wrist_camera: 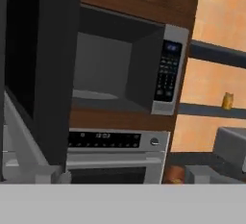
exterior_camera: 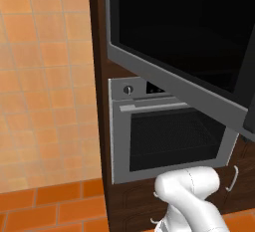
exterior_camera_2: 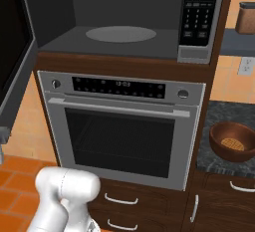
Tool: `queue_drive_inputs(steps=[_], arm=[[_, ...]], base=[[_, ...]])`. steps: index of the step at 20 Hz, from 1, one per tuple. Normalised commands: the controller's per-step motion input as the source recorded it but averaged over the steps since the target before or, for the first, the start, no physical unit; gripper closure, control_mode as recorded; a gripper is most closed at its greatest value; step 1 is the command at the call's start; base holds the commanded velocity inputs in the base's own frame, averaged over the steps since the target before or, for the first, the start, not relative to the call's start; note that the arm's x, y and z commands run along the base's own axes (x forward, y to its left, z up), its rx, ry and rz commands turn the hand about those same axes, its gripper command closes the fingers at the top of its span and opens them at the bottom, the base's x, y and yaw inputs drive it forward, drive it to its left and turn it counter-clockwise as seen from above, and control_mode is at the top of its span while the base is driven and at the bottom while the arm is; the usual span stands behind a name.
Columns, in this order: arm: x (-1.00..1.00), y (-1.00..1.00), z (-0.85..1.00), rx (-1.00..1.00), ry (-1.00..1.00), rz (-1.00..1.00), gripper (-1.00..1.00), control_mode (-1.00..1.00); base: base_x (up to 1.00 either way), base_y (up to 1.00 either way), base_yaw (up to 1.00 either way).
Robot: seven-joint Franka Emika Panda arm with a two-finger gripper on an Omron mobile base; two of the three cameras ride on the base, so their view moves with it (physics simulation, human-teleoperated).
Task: Open the microwave, place the bowl with waffle inside the microwave, then close the microwave door and turn it on.
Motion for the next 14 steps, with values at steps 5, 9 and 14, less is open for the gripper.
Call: queue_drive_inputs(steps=[5, 9, 14], arm=[[0.51, -0.74, 0.00, 0.33, 0.00, 0.50, -1.00, -1.00], [0.99, -0.28, -0.23, 0.32, 0.02, 0.58, -1.00, -1.00], [1.00, 0.00, -0.33, 0.18, 0.00, 0.55, -1.00, -1.00]], base=[[0.00, 0.00, 0.00], [0.00, 0.00, 0.00], [0.00, 0.00, 0.00]])
